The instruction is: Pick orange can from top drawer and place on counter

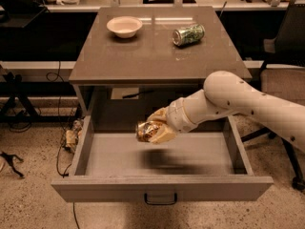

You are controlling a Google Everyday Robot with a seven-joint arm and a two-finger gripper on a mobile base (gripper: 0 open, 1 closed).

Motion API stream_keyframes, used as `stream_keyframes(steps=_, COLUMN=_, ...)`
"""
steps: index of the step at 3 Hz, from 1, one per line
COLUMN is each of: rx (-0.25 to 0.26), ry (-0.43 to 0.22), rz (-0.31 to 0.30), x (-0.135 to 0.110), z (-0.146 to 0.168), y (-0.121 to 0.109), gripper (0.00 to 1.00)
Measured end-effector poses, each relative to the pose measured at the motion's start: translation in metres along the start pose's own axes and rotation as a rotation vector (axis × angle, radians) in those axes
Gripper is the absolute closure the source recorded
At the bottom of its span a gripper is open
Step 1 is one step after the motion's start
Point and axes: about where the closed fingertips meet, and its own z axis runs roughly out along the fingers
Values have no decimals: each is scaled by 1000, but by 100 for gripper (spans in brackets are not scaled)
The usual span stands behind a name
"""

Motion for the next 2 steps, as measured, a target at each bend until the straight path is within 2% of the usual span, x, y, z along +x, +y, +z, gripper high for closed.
stream_keyframes(steps=1, rx=1, ry=0, rz=1, x=0, z=1, y=0, gripper=100)
stream_keyframes(steps=2, rx=39, ry=12, rz=-48, x=-27, z=-26, y=-29, gripper=100)
